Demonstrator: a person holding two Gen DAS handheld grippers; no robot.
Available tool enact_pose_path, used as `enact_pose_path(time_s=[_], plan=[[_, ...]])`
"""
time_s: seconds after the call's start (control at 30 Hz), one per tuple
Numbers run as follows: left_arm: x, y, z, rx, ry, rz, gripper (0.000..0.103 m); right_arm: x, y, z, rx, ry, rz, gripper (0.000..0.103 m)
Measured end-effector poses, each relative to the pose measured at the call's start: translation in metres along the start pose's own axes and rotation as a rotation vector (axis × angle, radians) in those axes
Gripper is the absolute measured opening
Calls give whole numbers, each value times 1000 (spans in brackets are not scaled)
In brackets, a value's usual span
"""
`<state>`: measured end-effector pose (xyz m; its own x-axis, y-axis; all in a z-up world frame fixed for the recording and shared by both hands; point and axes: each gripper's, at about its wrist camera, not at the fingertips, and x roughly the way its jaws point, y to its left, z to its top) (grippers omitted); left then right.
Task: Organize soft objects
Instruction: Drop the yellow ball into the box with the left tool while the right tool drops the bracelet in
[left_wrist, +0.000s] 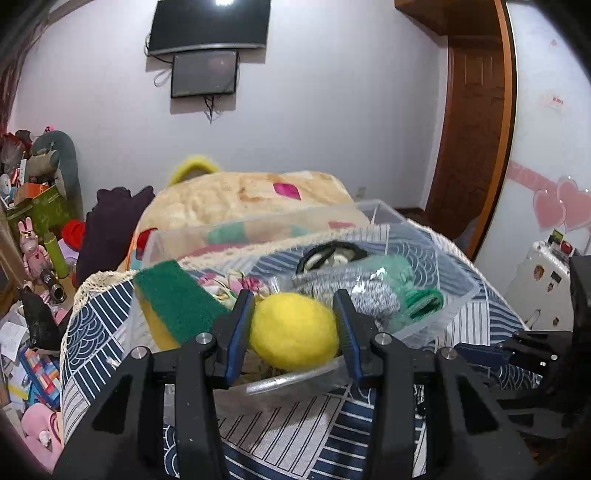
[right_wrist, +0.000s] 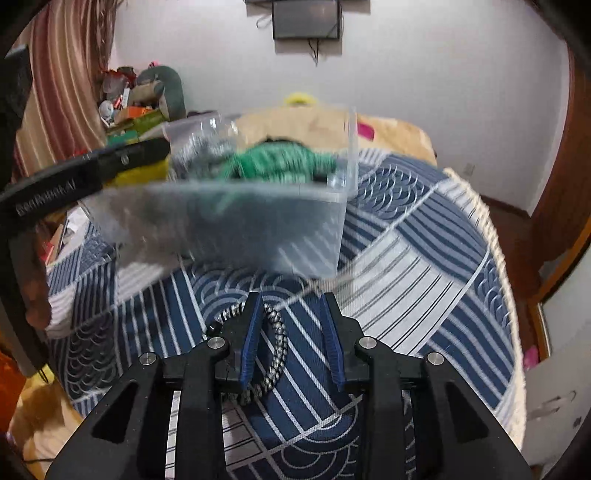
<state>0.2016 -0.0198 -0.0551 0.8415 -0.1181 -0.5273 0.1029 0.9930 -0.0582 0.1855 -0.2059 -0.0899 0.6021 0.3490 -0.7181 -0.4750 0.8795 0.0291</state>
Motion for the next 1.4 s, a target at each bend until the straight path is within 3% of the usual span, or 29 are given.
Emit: enact_pose_path(time_s=[0.07,0.13,0.2,0.4,0.63,0.87,1.2,1.4], plan=[[0,-1,-2,3,9,-1,47,0,4,-4,-18,-1,1,28],[-1,-2,-5,0,13,-10,52,-2,8,-6,-35,-4,15,14],[-5,-5,-6,5,8,-13,57,-5,8,-6,-22,-3,38,7],[-19,-7,-7,6,-13,-33,61,-24,6,-7,-17,-59,34,6],[-42,-1,-8,-46,-55,-60,65,-66,7,21,-15,-207,34,6],[-67,-2,-6,-53,-114,-50,70,-63,9,58,20,-280,-38,7],[-79,3,-10,-58,-145,-14,72,-14,15,73,40,-209,-155,7],[-86,8,-12,-66,-161,-2,72,-16,12,66,33,-180,-153,29]])
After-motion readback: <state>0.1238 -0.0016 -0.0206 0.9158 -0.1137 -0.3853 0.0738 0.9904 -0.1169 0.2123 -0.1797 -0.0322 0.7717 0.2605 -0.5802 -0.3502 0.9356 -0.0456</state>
